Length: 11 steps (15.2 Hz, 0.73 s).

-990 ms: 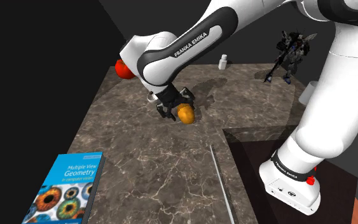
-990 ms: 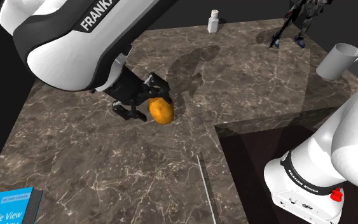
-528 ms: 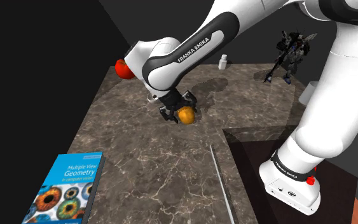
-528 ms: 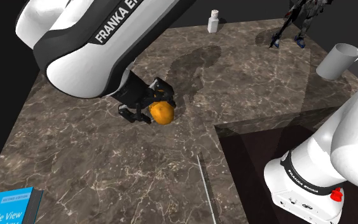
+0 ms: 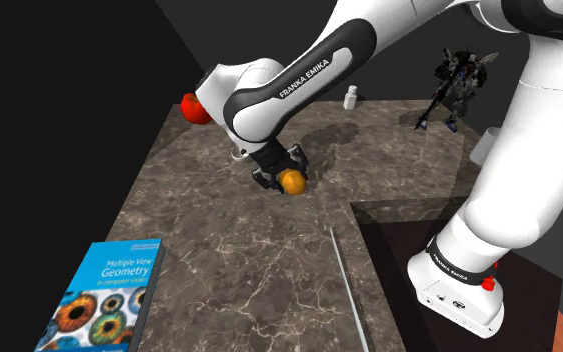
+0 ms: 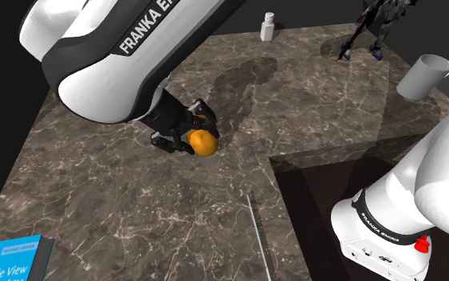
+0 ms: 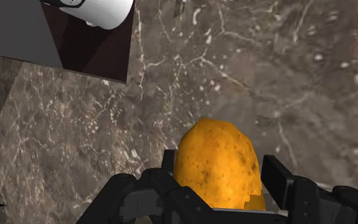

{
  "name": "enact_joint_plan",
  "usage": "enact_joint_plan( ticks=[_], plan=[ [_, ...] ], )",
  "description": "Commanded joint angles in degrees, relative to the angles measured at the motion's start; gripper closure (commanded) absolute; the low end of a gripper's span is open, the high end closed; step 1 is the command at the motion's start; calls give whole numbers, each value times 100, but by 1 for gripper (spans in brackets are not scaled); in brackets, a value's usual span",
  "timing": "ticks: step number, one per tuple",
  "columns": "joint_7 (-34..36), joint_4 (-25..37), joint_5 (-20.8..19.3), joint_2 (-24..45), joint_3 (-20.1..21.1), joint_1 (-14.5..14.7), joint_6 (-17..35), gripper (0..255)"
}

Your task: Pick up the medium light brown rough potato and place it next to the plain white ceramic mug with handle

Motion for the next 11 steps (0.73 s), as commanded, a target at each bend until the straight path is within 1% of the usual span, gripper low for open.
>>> enact_joint_plan(
  ticks=[1,5,11],
  plan=[
    [-1,0,-1,4,-1,-1,5,255],
    [0,-2,-1,3,-1,-1,7,255],
    [-169,166,149,-280,40,-35,-370,255]
  ],
)
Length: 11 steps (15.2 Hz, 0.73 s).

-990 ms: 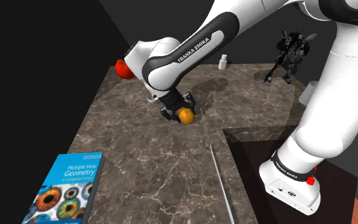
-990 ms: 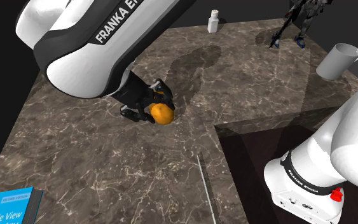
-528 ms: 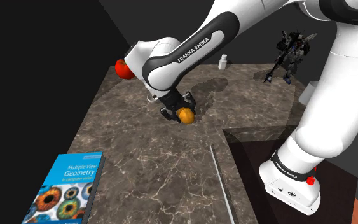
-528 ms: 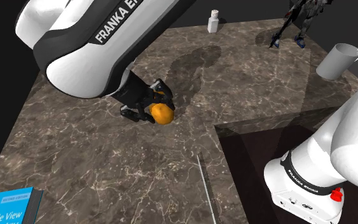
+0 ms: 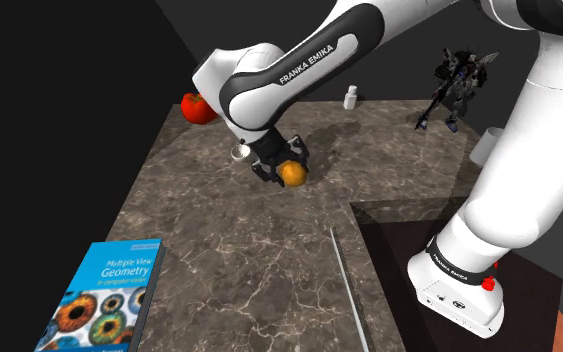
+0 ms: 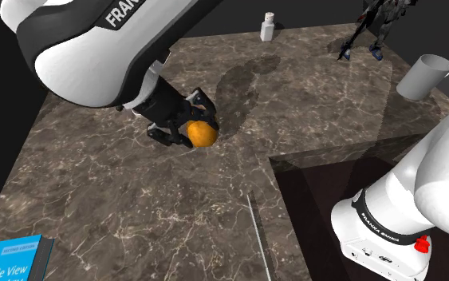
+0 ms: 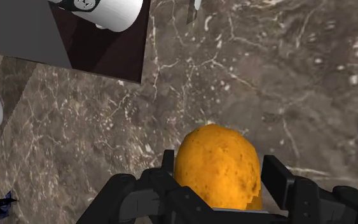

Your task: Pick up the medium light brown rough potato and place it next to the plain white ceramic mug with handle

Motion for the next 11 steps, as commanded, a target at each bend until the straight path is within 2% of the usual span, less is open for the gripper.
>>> enact_joint_plan(
  ticks=[1,11],
  plan=[
    [-50,43,52,-96,14,-9,-118,255],
    [-296,439,228,-464,43,-42,-782,255]
  ],
)
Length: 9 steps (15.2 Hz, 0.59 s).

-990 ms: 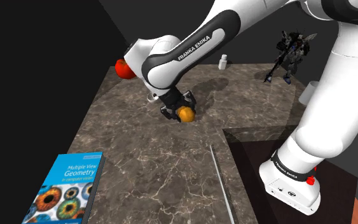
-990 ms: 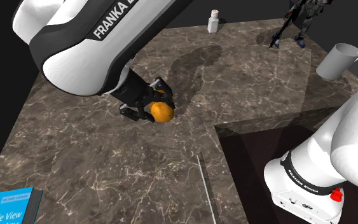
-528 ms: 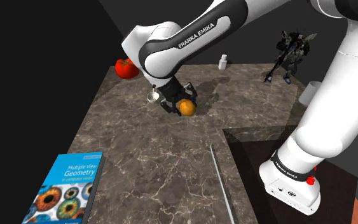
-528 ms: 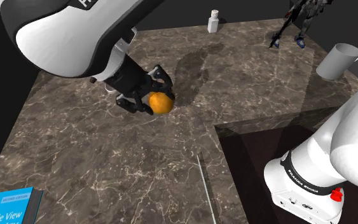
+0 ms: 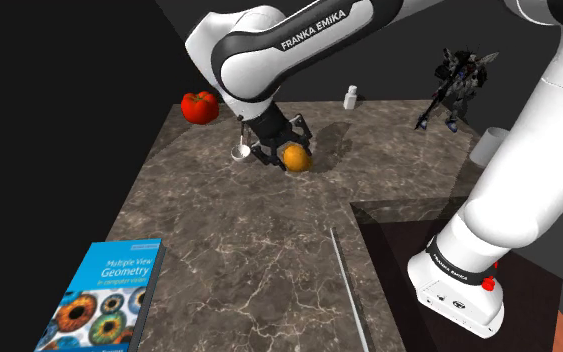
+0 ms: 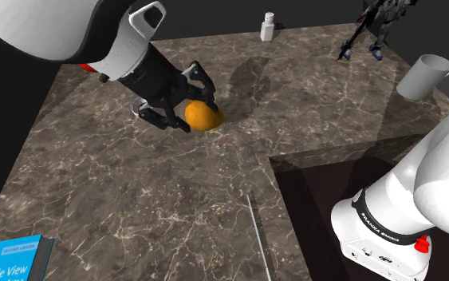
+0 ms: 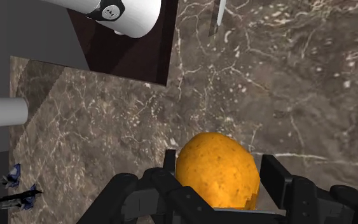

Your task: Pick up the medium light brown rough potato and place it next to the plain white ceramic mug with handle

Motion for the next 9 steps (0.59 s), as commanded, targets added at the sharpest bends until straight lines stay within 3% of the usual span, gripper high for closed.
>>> enact_joint_plan(
  ticks=[1,9],
  plan=[
    [-44,98,26,-57,3,-4,-141,255],
    [-204,519,102,-247,10,-14,-700,255]
  ],
)
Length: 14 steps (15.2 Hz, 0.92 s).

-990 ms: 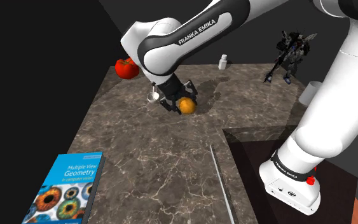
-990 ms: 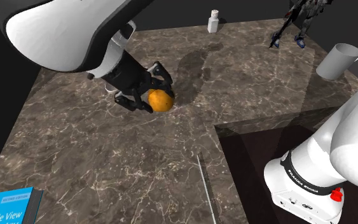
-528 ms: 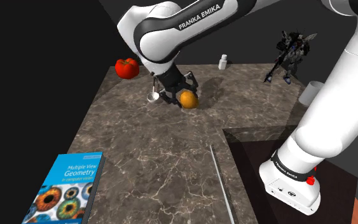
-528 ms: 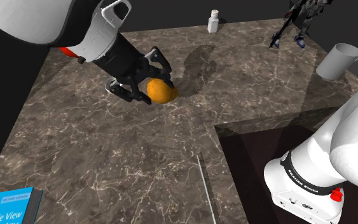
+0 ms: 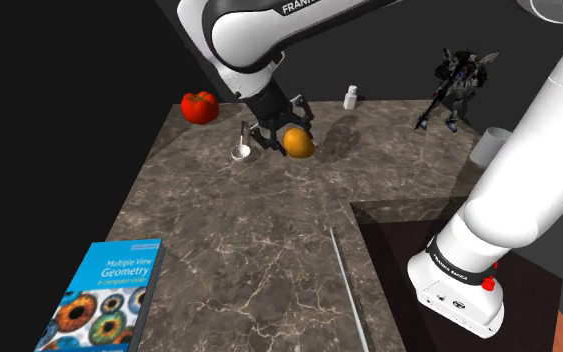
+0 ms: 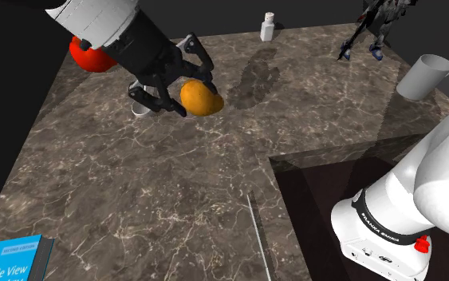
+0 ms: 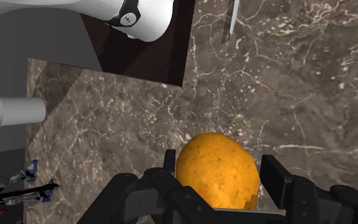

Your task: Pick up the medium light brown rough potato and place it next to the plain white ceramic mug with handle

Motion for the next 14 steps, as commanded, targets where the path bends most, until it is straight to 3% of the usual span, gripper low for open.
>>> enact_joint_plan(
  ticks=[1,8,14],
  plan=[
    [-44,94,19,-54,-1,-5,-135,255],
    [-143,484,39,-132,3,-4,-579,255],
    [-1136,-689,83,-1254,-457,-422,-160,255]
  ],
)
